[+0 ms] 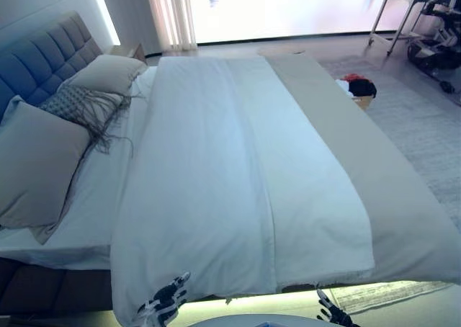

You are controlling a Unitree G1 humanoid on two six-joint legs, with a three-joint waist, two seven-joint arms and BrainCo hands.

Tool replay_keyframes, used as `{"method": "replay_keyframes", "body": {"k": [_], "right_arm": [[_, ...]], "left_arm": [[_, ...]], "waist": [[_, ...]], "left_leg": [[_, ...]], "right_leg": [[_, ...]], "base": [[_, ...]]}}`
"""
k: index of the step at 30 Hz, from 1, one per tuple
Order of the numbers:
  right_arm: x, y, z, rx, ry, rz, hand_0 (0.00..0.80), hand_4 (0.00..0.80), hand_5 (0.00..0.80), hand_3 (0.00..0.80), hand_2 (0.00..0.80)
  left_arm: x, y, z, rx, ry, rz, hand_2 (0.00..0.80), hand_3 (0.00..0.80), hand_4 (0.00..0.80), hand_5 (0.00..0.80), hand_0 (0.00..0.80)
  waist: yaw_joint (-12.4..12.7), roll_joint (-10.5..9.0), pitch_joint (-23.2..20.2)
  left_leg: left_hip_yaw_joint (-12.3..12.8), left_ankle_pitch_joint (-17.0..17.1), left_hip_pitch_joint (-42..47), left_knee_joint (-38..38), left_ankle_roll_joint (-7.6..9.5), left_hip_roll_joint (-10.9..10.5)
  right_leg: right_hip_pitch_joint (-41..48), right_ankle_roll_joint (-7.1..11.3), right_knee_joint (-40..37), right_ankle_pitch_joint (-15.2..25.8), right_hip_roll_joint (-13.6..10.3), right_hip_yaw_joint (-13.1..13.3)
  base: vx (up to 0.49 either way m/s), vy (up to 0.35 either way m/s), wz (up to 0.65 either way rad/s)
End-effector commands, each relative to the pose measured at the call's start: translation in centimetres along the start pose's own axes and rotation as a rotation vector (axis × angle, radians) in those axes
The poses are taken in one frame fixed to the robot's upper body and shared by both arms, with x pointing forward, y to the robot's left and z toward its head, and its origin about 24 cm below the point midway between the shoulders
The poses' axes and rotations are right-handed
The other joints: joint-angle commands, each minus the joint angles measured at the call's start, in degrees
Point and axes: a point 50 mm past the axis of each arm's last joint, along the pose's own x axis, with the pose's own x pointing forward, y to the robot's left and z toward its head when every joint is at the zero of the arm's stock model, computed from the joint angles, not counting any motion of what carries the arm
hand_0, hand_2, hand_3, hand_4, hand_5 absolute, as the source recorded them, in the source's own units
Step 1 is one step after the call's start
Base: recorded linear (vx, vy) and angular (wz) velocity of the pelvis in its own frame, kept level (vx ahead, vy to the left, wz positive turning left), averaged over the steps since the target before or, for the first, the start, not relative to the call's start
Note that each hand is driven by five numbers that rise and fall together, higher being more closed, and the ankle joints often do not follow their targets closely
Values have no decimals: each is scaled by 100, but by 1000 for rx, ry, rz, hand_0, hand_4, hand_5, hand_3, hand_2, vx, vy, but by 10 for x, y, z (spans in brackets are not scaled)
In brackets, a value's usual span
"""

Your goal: Make the bed neatly

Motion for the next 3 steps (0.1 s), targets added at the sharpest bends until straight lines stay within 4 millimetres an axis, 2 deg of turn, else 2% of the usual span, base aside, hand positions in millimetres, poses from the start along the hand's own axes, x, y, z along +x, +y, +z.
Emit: {"method": "replay_keyframes", "body": {"k": [1,3], "right_arm": [[7,26,9,-13,-26,66,0,0,0,0,0],[7,25,9,-23,-14,62,0,0,0,0,0]], "left_arm": [[3,1,15,-27,-29,5,0,0,0,0,0],[1,6,15,-51,-34,28,0,0,0,0,0]], "waist": [[31,-130,103],[37,-124,101]], "left_leg": [[-240,268,-171,2,185,135],[-260,262,-154,2,180,148]], "right_leg": [[49,-10,89,245,-308,-100],[74,-11,76,231,-301,-105]], "base": [[0,0,0],[0,0,0]]}}
